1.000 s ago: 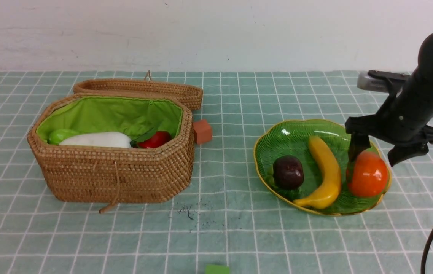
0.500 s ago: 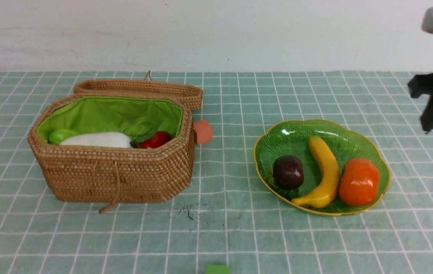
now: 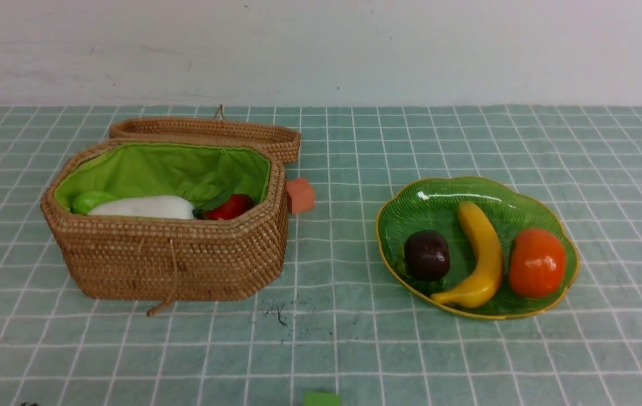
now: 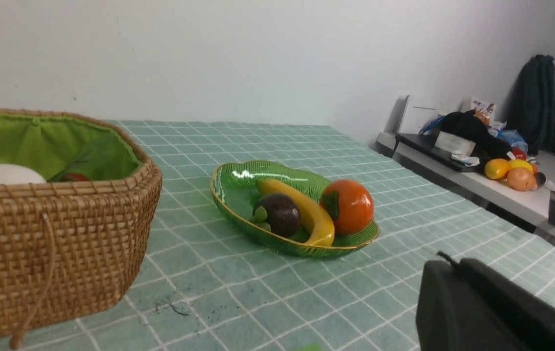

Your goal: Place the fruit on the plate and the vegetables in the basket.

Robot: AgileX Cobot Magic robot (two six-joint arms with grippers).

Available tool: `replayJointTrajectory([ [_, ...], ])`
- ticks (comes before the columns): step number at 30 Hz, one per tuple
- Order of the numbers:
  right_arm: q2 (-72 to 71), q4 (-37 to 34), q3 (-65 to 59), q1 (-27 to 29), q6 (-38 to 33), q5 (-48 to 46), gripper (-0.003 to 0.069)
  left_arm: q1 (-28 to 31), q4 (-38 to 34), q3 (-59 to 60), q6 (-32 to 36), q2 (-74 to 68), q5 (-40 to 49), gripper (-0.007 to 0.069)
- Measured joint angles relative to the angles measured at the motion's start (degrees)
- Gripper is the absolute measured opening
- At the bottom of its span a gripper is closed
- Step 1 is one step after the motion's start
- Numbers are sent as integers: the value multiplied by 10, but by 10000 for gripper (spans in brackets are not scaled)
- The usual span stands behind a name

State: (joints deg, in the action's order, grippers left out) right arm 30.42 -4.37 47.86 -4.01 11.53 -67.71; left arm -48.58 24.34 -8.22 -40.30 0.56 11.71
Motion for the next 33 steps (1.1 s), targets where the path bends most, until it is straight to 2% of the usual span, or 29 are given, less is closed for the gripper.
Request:
replayJointTrajectory([
  [4, -91, 12, -69, 0, 31, 33, 21, 0, 0, 3, 0, 0, 25, -13],
  [7, -104, 23, -100, 0, 47, 72, 25, 0, 0, 3, 0, 0, 42, -13],
  [8, -106, 38, -124, 0, 59, 112, 31, 0, 0, 3, 0, 0, 52, -13],
  [11, -106, 70, -155, 0, 71, 140, 40, 0, 0, 3, 0, 0, 73, -13],
  [16, -106, 105, -191, 0, 73, 145, 48, 0, 0, 3, 0, 0, 104, -13],
  [25, -112, 117, -206, 0, 74, 158, 56, 0, 0, 4, 0, 0, 166, -13],
  [29, -196, 115, -264, 20, 43, 292, -6, 0, 1, 4, 0, 0, 191, -13],
  [30, -200, 113, -264, 23, 39, 300, -8, 0, 2, 4, 0, 0, 192, -13],
  [32, -251, 82, -353, 35, -12, 384, -18, 0, 8, 4, 0, 0, 197, -13],
  [33, -254, 80, -353, 36, -15, 388, -18, 0, 8, 4, 0, 0, 197, -13],
])
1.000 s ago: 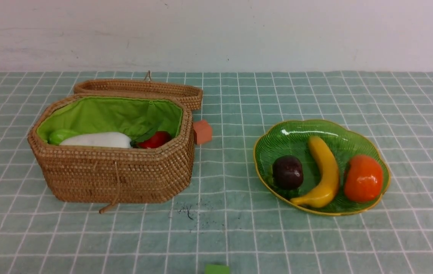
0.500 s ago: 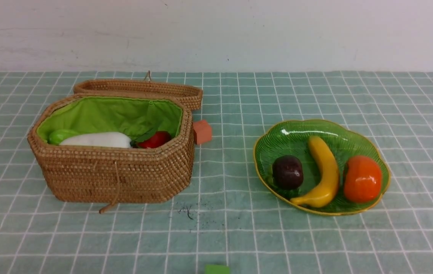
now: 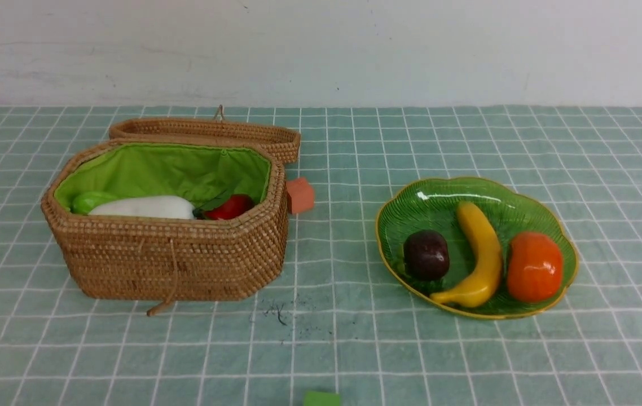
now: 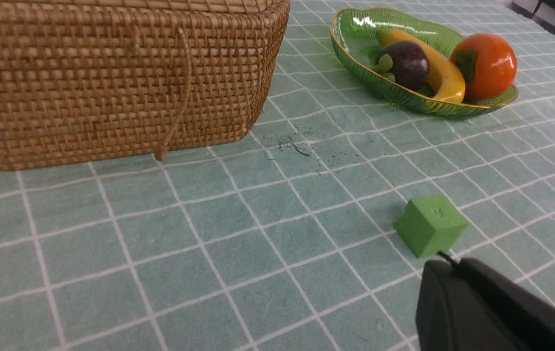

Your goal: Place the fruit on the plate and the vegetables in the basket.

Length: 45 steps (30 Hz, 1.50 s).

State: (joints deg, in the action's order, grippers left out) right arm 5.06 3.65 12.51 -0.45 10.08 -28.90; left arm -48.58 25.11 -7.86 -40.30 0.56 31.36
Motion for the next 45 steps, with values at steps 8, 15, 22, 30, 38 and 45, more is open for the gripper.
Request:
replayJointTrajectory([
  [8, -57, -15, -134, 5, -41, 67, -19, 0, 5, 0, 0, 0, 5, -8],
  [15, -57, -22, -134, 4, -83, 68, -19, 0, 7, 0, 0, 0, 7, -3],
  [22, -57, -25, -134, 4, -84, 68, -18, 0, 8, 0, 0, 0, 8, 1],
  [30, -57, -26, -134, 4, -84, 68, -13, 0, 8, 0, 0, 0, 9, 9],
  [38, -57, -26, -134, 4, -85, 68, -6, 2, 14, 0, 0, 0, 9, 14],
  [45, -57, -26, -134, 4, -85, 68, 1, 133, 13, 3, 18, 0, -95, -13],
])
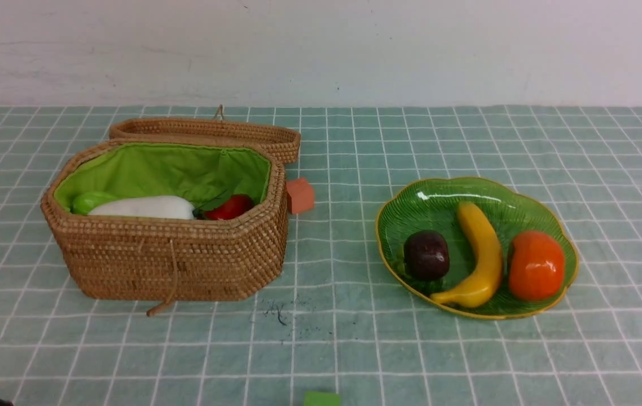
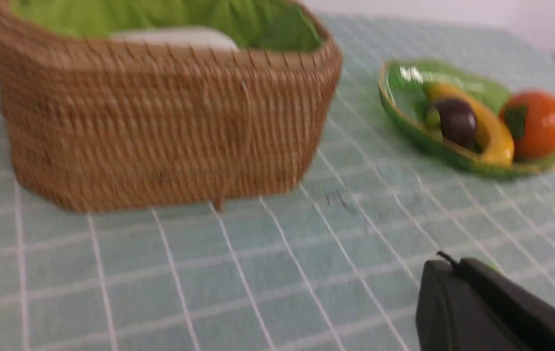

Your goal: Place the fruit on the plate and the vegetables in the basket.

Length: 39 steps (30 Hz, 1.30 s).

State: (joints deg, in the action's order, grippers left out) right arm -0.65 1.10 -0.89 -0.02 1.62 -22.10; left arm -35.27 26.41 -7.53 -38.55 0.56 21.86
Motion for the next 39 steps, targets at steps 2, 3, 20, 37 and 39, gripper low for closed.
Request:
replayJointTrajectory([
  [2, 0, 0, 0, 0, 0, 0, 3, 86, -29, 1, 52, 0, -61, -13],
  [3, 0, 0, 0, 0, 0, 0, 3, 118, -46, 5, 68, 0, -75, -13],
  [20, 0, 0, 0, 0, 0, 1, 22, 305, -249, 93, 206, 0, 0, -13],
  [37, 0, -1, 0, 0, 0, 1, 35, 305, -249, 93, 206, 0, -4, -13],
  [39, 0, -1, 0, 0, 0, 1, 35, 305, -249, 93, 206, 0, -4, -13],
])
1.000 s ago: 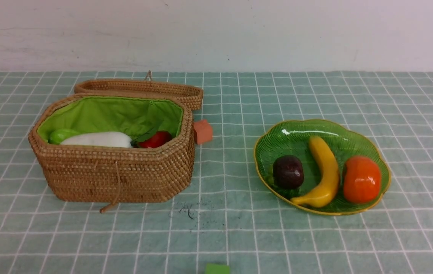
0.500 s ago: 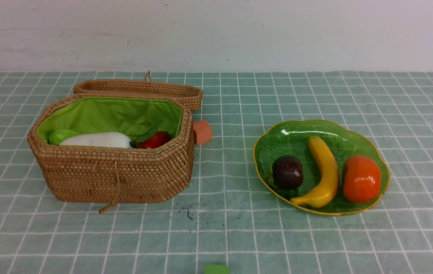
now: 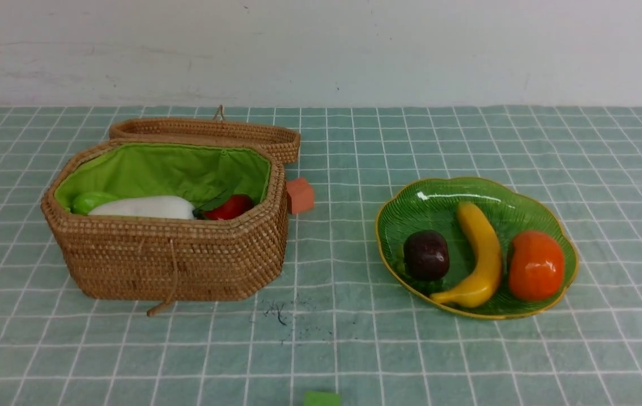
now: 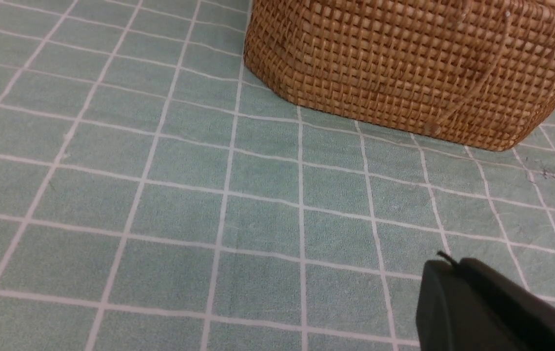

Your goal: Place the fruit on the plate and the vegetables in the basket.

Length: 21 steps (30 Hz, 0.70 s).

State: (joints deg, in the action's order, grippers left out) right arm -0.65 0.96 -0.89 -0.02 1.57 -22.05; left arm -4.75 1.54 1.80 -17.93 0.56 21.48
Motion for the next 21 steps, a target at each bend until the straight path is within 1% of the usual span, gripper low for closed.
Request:
replayJointTrajectory([
  [21, 0, 0, 0, 0, 0, 0, 59, 0, 0, 0, 0, 0, 0, -13],
])
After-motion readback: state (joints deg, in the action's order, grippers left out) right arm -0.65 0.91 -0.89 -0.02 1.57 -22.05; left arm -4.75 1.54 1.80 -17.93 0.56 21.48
